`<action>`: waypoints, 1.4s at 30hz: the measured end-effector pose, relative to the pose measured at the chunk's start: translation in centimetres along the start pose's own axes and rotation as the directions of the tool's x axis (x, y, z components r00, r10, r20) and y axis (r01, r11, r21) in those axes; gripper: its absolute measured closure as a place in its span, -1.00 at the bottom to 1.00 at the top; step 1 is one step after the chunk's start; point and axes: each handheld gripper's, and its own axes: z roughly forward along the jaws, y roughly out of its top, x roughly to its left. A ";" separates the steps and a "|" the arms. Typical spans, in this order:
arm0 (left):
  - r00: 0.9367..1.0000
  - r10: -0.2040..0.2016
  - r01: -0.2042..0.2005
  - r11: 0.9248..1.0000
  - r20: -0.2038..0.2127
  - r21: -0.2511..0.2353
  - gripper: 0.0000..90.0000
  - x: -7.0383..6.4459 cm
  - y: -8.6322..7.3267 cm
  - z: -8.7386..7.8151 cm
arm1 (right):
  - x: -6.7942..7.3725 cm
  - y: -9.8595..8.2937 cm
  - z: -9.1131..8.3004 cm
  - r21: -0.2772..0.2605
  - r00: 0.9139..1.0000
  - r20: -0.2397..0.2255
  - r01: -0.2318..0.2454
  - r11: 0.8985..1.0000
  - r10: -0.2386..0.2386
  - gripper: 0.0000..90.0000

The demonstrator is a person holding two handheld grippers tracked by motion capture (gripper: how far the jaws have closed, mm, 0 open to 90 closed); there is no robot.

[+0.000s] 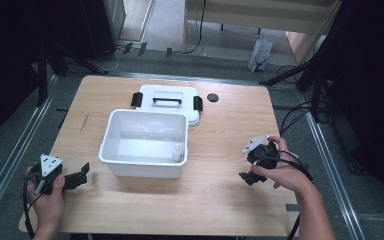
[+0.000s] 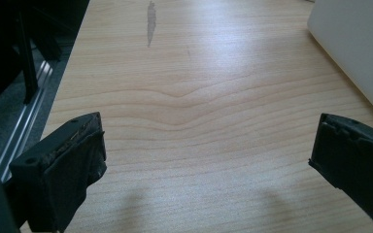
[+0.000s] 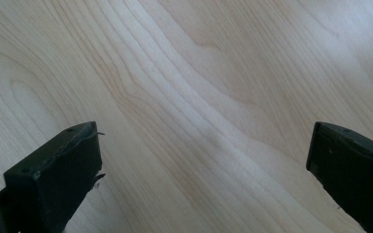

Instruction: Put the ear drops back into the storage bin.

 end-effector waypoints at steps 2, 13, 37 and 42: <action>1.000 -0.001 0.001 1.000 0.000 -0.001 -1.00 0.0 0.0 0.0 | 0.0 -0.7 0.2 -0.009 1.000 0.011 -0.016 1.000 0.016 -1.00; 1.000 0.000 0.000 1.000 0.000 -0.003 -1.00 0.0 0.0 0.0 | 0.3 -4.8 0.9 -0.068 0.995 0.027 -0.097 0.993 0.099 -1.00; 1.000 0.006 -0.006 1.000 -0.005 -0.002 -1.00 -0.1 0.0 0.0 | 3.1 -13.1 0.8 -0.428 0.915 -0.024 -0.373 0.823 0.402 -1.00; 1.000 0.007 -0.007 1.000 -0.007 -0.004 -1.00 -0.1 0.0 0.0 | 3.2 -14.6 0.8 -0.491 0.885 -0.071 -0.432 0.757 0.459 -1.00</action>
